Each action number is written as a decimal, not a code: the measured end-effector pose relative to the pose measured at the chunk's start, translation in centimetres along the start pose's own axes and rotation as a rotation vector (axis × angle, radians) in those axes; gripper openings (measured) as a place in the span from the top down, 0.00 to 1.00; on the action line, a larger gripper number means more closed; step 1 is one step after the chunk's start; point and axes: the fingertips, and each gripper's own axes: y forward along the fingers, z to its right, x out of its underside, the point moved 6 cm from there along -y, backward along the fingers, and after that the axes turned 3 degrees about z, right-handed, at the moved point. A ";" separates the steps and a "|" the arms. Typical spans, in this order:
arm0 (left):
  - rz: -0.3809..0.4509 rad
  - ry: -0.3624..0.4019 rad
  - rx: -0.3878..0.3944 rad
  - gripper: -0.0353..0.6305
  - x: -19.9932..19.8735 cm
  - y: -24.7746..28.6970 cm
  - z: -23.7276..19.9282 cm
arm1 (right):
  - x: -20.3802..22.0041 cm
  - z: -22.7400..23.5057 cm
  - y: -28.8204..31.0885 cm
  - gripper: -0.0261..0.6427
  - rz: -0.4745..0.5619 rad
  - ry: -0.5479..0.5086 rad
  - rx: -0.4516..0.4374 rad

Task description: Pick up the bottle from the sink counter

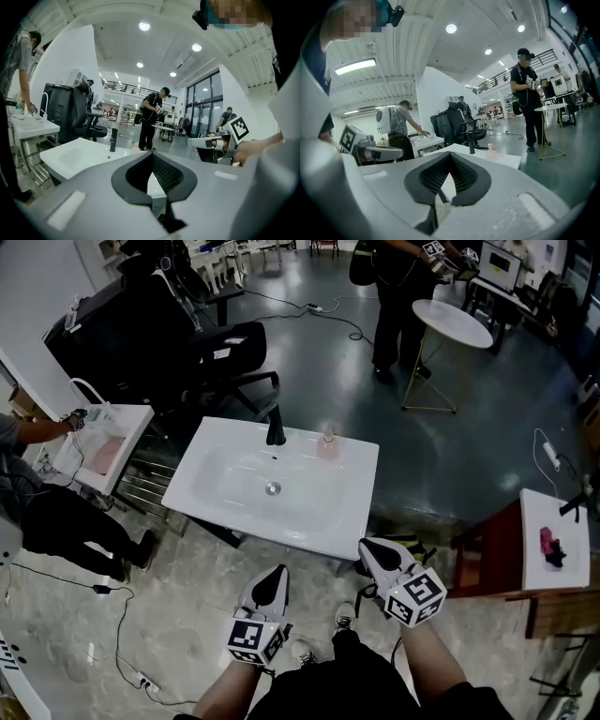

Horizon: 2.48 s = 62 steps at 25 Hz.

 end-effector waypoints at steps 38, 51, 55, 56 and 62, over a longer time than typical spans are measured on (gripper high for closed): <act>0.040 -0.014 -0.071 0.94 -3.1 10.1 2.4 | -4.4 10.6 3.9 0.96 0.031 -0.044 -0.132; 0.024 0.009 -0.022 0.94 -2.8 14.3 1.2 | -4.4 11.5 4.4 0.96 0.053 -0.020 -0.077; 0.019 0.022 0.016 0.94 -2.4 16.0 -0.3 | -3.8 12.1 5.7 0.96 0.036 -0.038 -0.048; 0.017 0.023 0.026 0.94 -2.3 16.4 -0.7 | -3.7 12.2 6.1 0.96 0.034 -0.038 -0.038; -0.025 0.031 0.082 0.94 -1.7 18.8 -3.0 | -3.3 13.1 8.4 0.96 0.020 -0.010 0.024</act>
